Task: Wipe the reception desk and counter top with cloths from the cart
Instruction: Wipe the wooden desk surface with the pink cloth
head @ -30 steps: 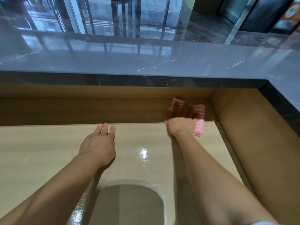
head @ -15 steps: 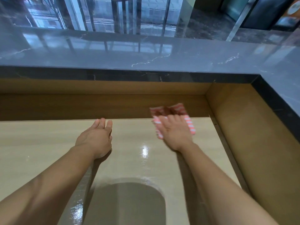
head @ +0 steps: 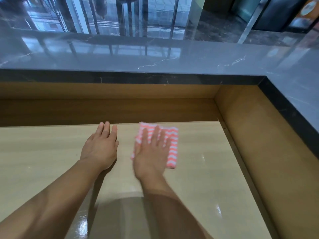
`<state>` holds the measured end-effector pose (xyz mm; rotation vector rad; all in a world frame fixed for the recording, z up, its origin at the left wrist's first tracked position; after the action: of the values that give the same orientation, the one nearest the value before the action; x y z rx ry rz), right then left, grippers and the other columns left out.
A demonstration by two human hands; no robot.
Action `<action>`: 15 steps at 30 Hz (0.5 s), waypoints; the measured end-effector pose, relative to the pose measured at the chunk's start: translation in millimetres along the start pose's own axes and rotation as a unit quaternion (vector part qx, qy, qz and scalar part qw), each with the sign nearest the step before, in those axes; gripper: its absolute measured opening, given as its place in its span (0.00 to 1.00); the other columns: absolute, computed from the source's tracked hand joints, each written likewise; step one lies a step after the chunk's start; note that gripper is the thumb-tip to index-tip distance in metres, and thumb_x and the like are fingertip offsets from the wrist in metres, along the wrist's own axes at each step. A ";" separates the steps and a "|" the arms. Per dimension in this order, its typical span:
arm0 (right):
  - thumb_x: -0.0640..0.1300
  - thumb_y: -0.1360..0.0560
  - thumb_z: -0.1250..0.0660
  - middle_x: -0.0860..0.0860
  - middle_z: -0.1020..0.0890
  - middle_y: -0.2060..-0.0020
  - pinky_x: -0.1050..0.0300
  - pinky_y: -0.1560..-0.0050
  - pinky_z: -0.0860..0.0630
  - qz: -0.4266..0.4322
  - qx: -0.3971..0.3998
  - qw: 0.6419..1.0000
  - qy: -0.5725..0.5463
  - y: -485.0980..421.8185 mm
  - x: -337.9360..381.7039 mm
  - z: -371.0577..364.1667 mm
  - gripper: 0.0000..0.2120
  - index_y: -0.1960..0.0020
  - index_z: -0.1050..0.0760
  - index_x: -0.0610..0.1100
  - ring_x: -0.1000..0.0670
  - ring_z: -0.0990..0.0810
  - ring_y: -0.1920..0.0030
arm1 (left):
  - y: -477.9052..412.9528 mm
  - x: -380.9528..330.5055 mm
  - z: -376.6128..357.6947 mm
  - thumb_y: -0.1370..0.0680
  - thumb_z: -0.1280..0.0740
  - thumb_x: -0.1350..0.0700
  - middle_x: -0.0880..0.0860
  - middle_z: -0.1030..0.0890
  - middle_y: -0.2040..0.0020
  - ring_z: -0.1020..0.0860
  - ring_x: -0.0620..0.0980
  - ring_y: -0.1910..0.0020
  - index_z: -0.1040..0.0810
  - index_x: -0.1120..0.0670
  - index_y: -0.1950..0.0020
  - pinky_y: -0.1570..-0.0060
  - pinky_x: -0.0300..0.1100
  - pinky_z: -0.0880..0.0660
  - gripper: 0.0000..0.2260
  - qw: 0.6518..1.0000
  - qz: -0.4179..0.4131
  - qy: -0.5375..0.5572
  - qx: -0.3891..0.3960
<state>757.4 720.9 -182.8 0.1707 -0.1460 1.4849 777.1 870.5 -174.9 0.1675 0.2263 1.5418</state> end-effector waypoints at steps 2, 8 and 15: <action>0.56 0.18 0.57 0.42 0.55 0.21 0.40 0.25 0.64 0.087 0.014 0.996 0.008 22.0 40.1 -7.2 0.27 0.20 0.51 0.50 0.39 0.59 0.22 | 9.2 1.6 1.4 0.17 0.54 0.50 0.55 0.57 0.20 0.59 0.54 0.22 0.57 0.53 0.21 0.24 0.47 0.50 0.26 1.000 -0.004 -0.003 -0.018; 0.58 0.17 0.58 0.50 0.61 0.21 0.48 0.26 0.69 0.225 0.084 0.969 0.054 18.9 -3.0 -1.5 0.26 0.21 0.57 0.56 0.48 0.65 0.22 | 37.6 0.3 -1.2 0.17 0.56 0.49 0.55 0.55 0.20 0.57 0.54 0.22 0.55 0.53 0.21 0.24 0.47 0.50 0.25 0.999 -0.027 -0.013 -0.012; 0.62 0.22 0.66 0.47 0.53 0.21 0.47 0.24 0.56 0.021 0.055 0.995 0.078 -10.5 -186.0 39.6 0.31 0.20 0.55 0.54 0.44 0.55 0.21 | 65.3 -19.2 -8.9 0.17 0.56 0.45 0.52 0.56 0.20 0.59 0.51 0.22 0.57 0.51 0.21 0.25 0.46 0.54 0.26 0.997 -0.072 -0.010 0.008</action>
<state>753.1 530.6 -181.7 0.1414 0.0591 1.5425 711.3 852.5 -166.6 0.1743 0.2301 1.3957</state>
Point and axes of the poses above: each hand's wrist, its own y-axis away from the middle knuckle, its own z-axis out of the back of the hand, x = y × z, the point moved 10 cm from there along -y, towards the middle knuckle
